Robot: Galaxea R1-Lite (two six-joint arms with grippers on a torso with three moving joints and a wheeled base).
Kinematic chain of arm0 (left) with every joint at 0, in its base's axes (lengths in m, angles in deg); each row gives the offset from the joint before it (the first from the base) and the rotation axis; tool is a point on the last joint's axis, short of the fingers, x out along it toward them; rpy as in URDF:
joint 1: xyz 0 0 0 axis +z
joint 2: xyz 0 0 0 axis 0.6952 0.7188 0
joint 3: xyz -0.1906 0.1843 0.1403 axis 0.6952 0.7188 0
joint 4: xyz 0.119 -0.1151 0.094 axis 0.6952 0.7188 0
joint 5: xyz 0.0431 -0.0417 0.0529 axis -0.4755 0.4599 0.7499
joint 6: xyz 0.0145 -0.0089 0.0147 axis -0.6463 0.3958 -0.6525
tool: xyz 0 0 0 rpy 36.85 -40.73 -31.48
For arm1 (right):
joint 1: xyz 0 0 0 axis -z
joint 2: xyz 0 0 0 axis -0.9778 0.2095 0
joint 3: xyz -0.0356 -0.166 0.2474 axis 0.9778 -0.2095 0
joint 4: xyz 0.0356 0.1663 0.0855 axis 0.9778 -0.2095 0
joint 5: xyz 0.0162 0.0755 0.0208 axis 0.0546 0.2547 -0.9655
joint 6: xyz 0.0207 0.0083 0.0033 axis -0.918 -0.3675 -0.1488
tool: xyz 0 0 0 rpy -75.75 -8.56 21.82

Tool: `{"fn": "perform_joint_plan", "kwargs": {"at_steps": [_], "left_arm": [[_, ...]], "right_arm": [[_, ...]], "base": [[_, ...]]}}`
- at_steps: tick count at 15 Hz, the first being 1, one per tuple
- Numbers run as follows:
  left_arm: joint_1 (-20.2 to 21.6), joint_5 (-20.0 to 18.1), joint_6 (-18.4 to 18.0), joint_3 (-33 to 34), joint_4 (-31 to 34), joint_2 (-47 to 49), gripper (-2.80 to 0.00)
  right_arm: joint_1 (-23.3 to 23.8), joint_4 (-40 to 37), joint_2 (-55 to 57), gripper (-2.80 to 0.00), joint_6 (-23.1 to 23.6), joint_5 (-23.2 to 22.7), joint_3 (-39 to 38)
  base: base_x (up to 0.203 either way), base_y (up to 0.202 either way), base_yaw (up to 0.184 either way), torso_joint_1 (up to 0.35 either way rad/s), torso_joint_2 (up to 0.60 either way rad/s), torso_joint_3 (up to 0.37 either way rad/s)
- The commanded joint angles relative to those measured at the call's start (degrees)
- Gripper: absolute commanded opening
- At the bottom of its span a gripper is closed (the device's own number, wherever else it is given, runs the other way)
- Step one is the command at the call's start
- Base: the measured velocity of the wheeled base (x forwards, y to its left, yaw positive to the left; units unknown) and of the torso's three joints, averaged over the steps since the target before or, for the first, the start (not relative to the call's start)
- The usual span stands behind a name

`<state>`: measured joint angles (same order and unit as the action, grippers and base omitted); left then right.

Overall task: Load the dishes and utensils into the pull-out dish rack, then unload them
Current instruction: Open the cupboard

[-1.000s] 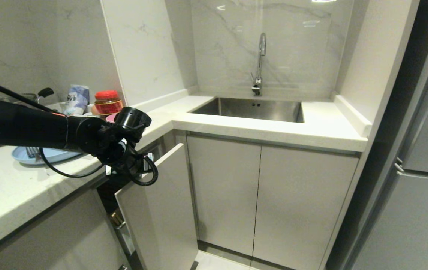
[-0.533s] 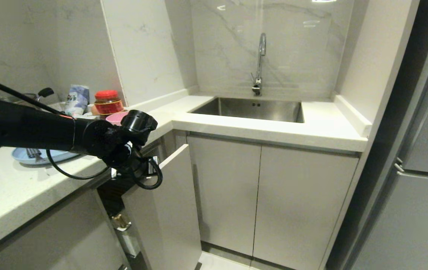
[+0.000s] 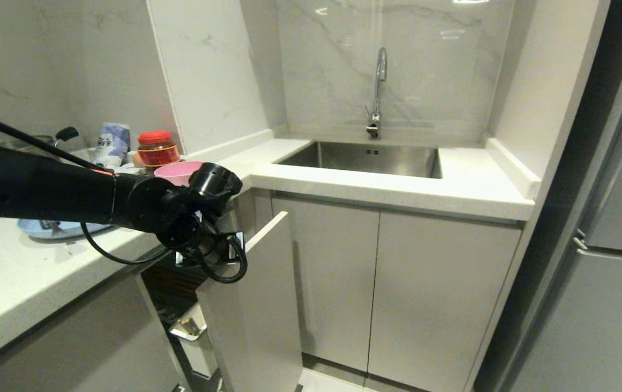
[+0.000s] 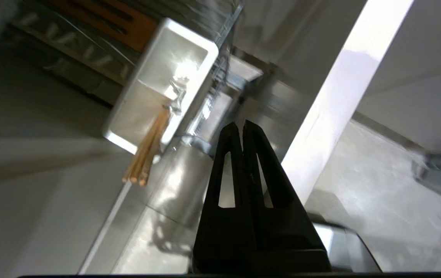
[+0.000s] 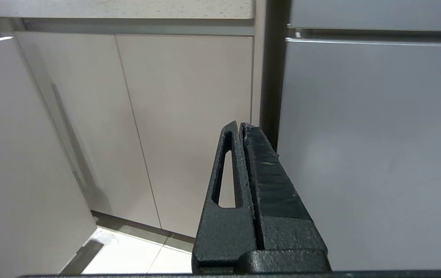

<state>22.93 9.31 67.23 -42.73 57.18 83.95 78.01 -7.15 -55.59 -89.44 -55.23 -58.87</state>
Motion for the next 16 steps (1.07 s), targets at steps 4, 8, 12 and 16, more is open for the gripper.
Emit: {"fn": "perform_joint_plan", "kwargs": {"at_steps": [4,8,12,16], "left_arm": [[-2.56,-6.71,0.65,0.11,3.9,-3.25,-2.8],[-3.78,-11.9,0.65,0.11,5.79,-4.29,-2.8],[-5.21,-19.92,0.71,0.16,8.24,-4.6,-2.8],[-6.57,-25.05,0.74,0.82,8.43,-4.56,-2.8]], "right_arm": [[-0.01,0.04,-0.04,-2.8,-0.02,-0.01,-1.49],[-0.01,0.04,-0.04,-2.8,-0.02,-0.01,-1.49],[-0.01,0.04,-0.04,-2.8,-0.02,-0.01,-1.49],[-0.01,0.04,-0.04,-2.8,-0.02,-0.01,-1.49]], "base": [[0.0,0.0,0.0,0.0,0.0,0.0],[0.0,0.0,0.0,0.0,0.0,0.0],[0.0,0.0,0.0,0.0,0.0,0.0],[0.0,0.0,0.0,0.0,0.0,0.0]]}}
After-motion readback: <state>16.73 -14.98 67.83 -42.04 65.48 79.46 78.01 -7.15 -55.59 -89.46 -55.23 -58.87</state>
